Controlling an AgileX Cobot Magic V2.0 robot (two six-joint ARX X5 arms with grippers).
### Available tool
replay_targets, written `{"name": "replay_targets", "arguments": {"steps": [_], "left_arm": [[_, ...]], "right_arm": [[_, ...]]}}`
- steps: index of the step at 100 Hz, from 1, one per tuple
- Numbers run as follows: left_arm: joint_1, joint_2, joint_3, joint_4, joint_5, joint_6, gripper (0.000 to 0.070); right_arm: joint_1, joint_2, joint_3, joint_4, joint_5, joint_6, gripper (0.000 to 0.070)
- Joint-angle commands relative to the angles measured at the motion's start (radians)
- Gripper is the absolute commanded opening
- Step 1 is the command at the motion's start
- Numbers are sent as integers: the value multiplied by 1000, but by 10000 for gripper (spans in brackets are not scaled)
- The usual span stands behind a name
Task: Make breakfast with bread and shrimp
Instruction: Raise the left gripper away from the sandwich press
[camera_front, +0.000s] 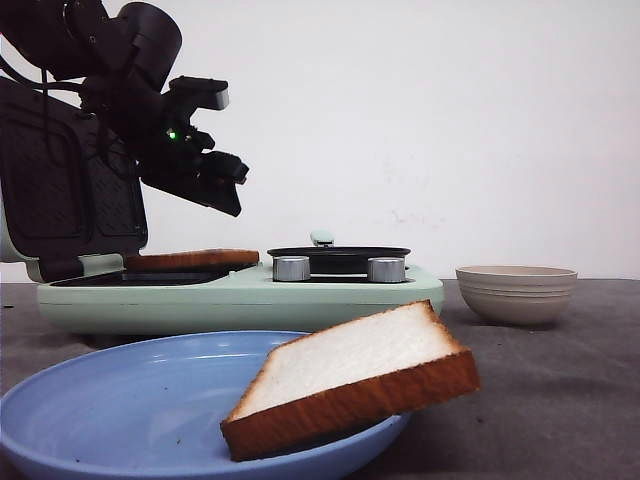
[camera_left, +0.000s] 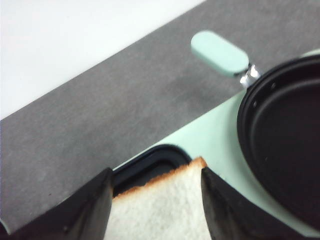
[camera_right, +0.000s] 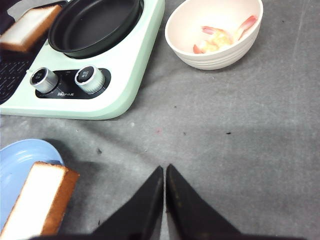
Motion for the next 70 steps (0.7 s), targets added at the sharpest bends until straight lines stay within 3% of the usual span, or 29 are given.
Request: {"name": "replay_targets", "arguments": {"steps": [1, 30, 70], "left_arm": [[-3, 19, 23, 21, 9, -35, 286], [-3, 4, 41, 40, 30, -170, 285], [37, -152, 58, -79, 211, -317, 272]], "right_arm": [[1, 3, 10, 6, 0, -11, 0], [1, 3, 9, 7, 0, -11, 0], [1, 3, 9, 10, 0, -11, 0]]}}
